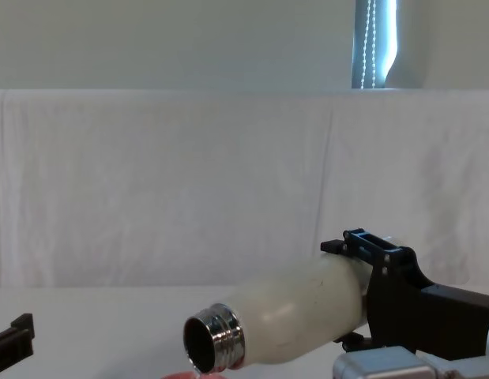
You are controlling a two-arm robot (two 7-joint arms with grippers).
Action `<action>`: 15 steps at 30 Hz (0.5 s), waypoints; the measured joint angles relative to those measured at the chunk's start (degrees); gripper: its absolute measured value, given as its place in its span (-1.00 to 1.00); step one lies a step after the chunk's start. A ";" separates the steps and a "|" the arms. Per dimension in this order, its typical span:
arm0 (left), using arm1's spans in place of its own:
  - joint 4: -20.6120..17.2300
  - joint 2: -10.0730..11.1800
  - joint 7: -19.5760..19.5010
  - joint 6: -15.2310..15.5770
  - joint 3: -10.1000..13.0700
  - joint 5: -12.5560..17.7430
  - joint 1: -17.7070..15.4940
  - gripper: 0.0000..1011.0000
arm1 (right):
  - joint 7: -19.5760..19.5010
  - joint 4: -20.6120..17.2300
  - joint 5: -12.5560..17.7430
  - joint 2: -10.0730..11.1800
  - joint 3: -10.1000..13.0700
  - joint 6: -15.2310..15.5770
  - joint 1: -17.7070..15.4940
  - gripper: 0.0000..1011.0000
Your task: Grasp the thermos with one hand and pour water into the cup lid.
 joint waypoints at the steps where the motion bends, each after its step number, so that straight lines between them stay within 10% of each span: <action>1: 0.00 0.00 0.00 0.00 0.00 0.00 0.00 0.98 | -0.02 0.01 0.00 -0.01 -0.01 0.03 -0.01 0.90; 15: 0.00 0.00 0.00 0.00 0.00 0.00 0.00 0.98 | -0.10 0.05 -0.17 0.04 -0.11 0.11 0.02 0.90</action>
